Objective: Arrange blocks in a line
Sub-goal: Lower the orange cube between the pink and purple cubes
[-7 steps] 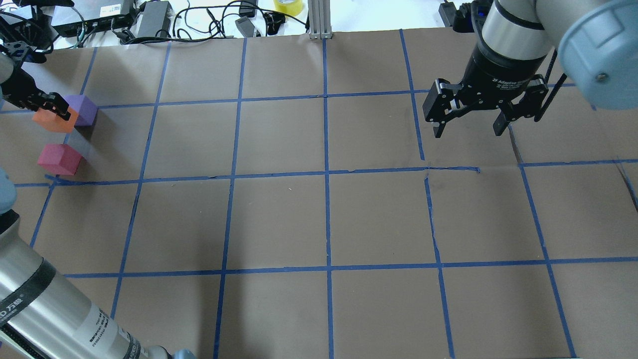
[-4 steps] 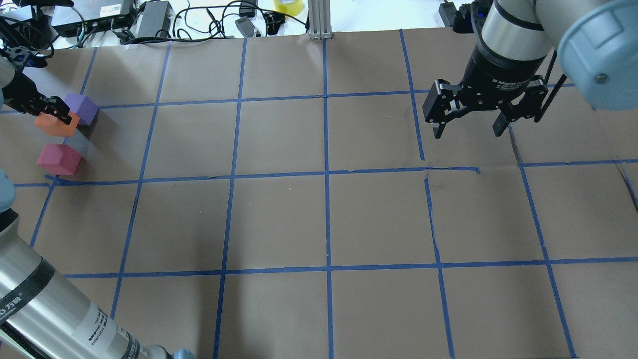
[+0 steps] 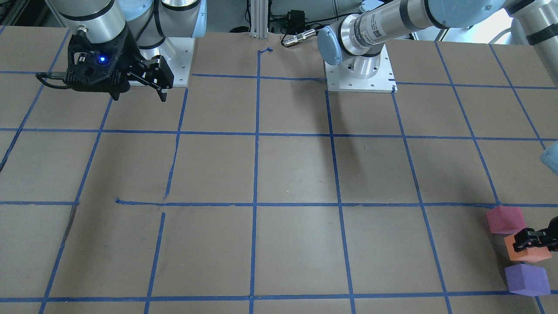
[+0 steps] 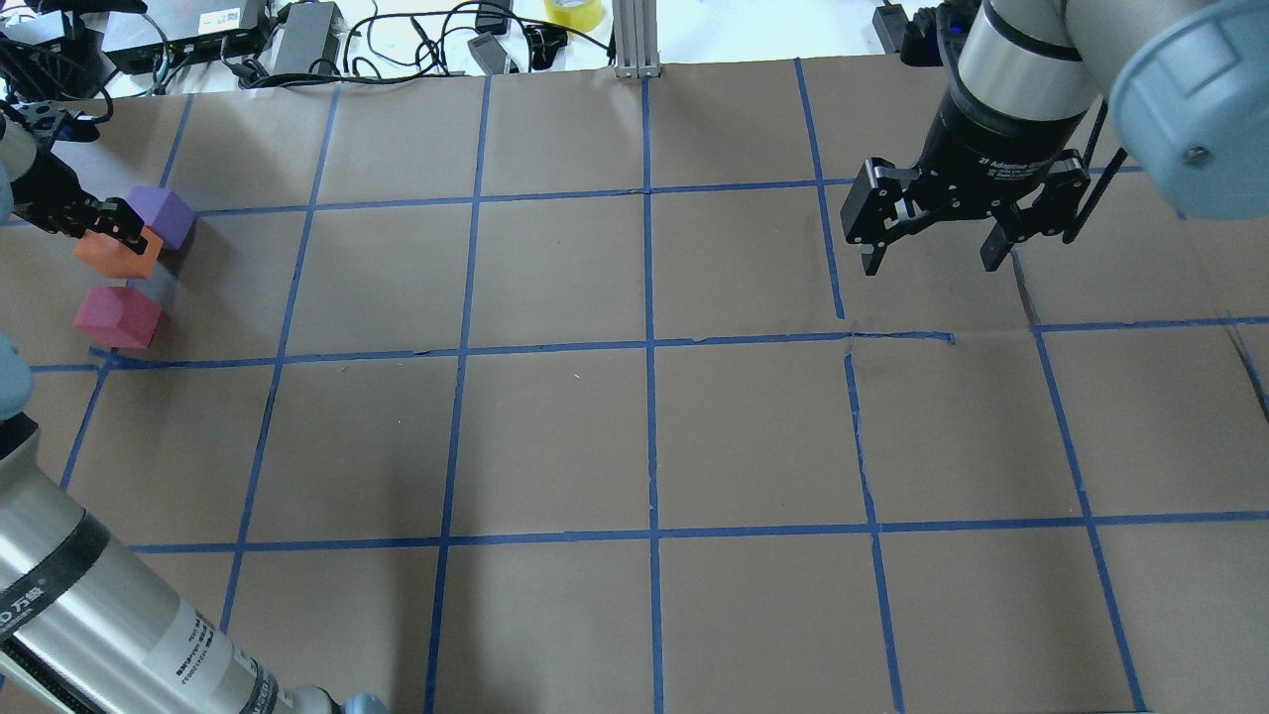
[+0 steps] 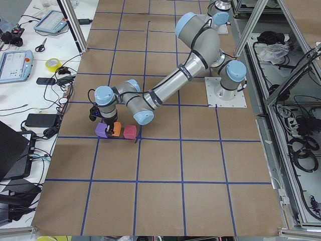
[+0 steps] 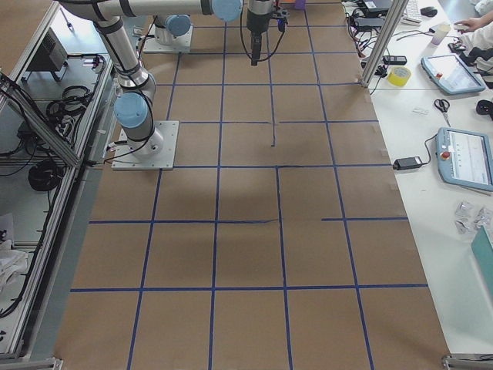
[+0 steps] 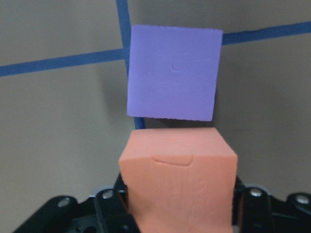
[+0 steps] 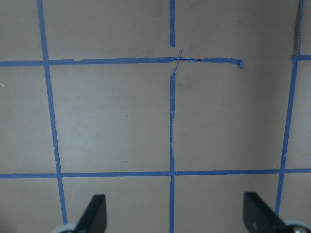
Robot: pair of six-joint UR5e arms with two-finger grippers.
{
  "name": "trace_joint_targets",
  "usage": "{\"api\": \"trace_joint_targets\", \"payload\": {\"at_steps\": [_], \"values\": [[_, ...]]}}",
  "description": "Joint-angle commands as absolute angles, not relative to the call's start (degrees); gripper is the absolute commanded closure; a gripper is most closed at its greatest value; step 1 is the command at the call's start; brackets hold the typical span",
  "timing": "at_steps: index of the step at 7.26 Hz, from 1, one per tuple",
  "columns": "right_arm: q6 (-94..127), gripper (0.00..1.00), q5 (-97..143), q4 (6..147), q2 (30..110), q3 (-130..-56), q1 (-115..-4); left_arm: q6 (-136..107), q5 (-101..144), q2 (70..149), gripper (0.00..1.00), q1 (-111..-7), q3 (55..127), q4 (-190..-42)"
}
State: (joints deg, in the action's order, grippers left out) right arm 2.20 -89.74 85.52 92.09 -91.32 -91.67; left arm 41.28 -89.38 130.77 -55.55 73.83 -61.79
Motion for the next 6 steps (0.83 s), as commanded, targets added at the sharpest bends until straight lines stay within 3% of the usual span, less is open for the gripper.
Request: {"api": "trace_joint_targets", "payload": {"at_steps": [1, 6], "values": [[2.2, 0.00, -89.7, 85.5, 92.1, -91.3, -91.7, 41.4, -89.5, 131.7, 0.87, -55.5, 75.6, -61.7], [2.2, 0.00, -89.7, 85.4, 92.1, -91.3, -91.7, 41.3, -90.4, 131.9, 0.86, -55.5, 76.4, -59.3]]}}
